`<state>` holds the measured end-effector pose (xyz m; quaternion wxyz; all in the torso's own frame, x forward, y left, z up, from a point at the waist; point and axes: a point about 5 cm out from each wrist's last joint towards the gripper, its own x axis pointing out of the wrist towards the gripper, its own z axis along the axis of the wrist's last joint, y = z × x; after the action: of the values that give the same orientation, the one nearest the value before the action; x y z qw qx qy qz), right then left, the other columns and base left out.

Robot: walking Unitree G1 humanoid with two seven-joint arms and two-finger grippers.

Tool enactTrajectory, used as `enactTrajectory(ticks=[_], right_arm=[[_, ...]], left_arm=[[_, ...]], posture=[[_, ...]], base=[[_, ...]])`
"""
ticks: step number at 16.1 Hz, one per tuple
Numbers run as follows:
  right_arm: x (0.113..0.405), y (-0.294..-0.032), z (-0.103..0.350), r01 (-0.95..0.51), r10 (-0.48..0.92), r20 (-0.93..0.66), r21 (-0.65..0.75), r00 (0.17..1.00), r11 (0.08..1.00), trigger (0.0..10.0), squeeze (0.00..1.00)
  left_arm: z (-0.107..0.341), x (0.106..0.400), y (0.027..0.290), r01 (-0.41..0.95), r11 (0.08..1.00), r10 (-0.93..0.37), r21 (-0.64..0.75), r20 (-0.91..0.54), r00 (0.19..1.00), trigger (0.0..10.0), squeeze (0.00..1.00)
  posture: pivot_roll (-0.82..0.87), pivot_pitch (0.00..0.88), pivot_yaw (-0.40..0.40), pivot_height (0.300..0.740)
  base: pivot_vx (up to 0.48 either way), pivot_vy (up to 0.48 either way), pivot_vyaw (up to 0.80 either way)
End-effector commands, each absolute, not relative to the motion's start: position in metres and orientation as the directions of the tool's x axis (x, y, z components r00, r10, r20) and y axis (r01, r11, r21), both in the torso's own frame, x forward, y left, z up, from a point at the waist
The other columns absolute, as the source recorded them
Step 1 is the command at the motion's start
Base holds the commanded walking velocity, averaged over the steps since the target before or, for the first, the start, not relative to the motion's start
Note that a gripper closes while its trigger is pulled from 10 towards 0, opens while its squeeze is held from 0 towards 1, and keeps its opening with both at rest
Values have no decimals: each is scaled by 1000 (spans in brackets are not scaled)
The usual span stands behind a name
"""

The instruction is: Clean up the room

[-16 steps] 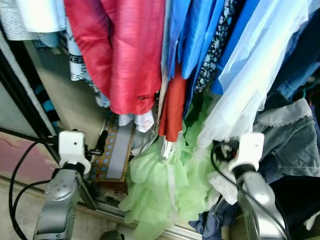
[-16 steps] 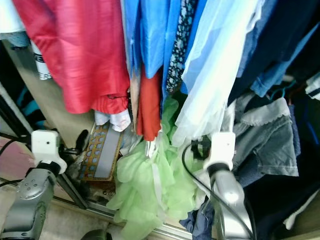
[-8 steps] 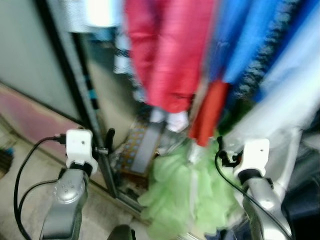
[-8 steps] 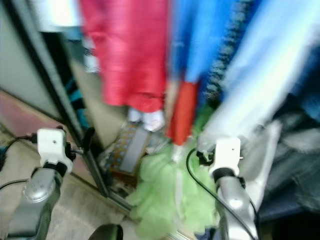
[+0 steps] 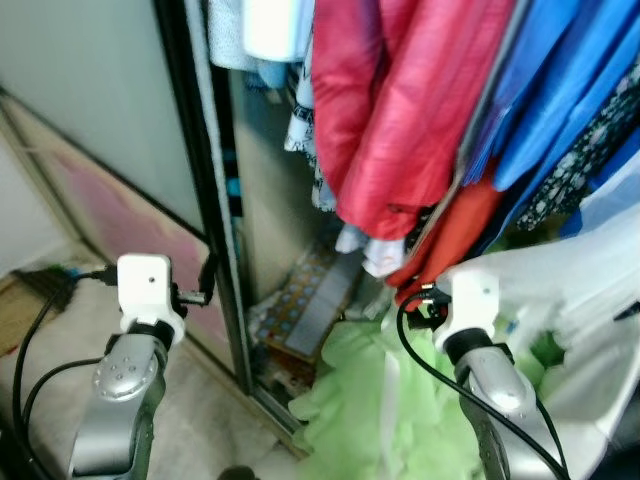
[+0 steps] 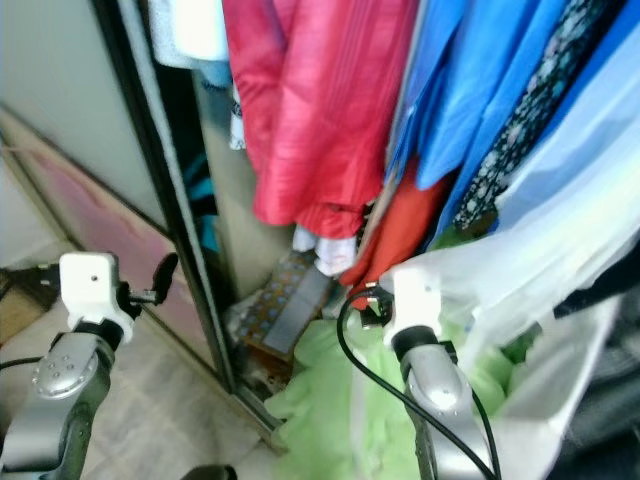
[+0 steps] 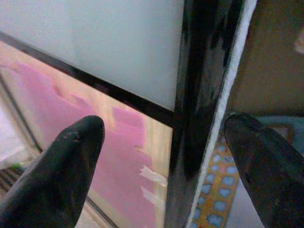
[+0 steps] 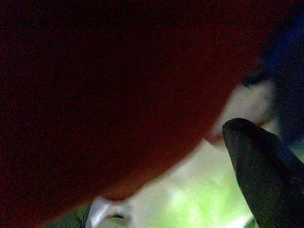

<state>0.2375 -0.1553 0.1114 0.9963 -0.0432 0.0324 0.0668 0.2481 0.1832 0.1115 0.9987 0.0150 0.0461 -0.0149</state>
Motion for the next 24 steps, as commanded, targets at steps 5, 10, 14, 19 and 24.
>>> enactTrajectory(ticks=[5, 10, 14, 19, 24], right_arm=[[213, -153, 112, -283, 278, -91, -37, 956, 959, 10000, 0], [209, -157, 92, -478, 475, -268, 58, 838, 877, 10000, 0], [201, -186, 82, -201, 163, -319, -90, 934, 976, 10000, 0], [168, -225, 102, 20, -67, -103, -401, 992, 916, 10000, 0], [169, -214, 98, -74, 86, -3, -527, 996, 847, 10000, 0]], left_arm=[[110, 239, 180, 59, 996, -53, 62, -96, 994, 10000, 0], [109, 243, 172, 84, 994, -78, 66, -90, 993, 10000, 0], [108, 242, 174, 81, 994, -75, 70, -85, 994, 10000, 0], [108, 250, 165, 111, 991, -106, 69, -71, 992, 10000, 0], [109, 258, 162, 136, 987, -131, 87, -58, 990, 10000, 0]], posture=[[-20, 0, -59, 740], [-27, 0, -62, 740], [-18, 0, -73, 740], [-71, 0, -58, 740], [-84, 0, -46, 740]], base=[[0, 0, 800], [0, 0, 329], [0, 0, 0], [0, 0, 0], [0, 0, 0]])
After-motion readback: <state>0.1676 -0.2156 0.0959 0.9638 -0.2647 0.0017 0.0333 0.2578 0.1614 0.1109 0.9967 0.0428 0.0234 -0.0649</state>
